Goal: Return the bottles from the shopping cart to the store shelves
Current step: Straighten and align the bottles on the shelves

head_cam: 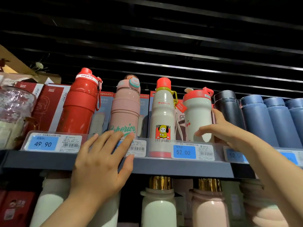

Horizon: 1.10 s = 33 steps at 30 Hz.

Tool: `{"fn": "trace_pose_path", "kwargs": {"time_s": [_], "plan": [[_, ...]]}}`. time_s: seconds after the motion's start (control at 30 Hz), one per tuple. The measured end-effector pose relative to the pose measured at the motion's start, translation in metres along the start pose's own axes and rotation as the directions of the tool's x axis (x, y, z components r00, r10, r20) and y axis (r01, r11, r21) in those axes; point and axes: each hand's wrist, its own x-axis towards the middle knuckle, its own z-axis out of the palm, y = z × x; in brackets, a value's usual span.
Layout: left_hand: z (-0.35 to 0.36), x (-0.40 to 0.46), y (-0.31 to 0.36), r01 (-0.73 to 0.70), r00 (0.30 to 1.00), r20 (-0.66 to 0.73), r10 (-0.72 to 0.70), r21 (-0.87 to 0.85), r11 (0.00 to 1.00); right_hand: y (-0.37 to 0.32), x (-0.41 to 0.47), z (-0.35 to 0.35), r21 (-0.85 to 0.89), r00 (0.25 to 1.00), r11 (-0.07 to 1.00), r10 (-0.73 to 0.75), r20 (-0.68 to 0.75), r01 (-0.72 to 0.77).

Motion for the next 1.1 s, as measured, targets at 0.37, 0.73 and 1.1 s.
{"fn": "trace_pose_path", "kwargs": {"time_s": [0.37,0.73,1.1], "plan": [[0.002,0.000,0.000,-0.001,1.000,-0.016,0.001,0.027,1.000,0.005,-0.001,0.009,-0.155,0.979,0.982,-0.133,-0.157,0.109],[0.002,0.000,-0.001,-0.004,1.000,-0.018,0.005,0.018,1.000,0.003,-0.007,0.016,-0.303,0.966,0.952,-0.109,-0.236,0.034],[0.005,0.000,-0.001,-0.023,0.998,-0.058,0.024,0.017,1.000,0.002,-0.008,0.017,-0.323,0.967,0.946,-0.077,-0.243,-0.006]]}}
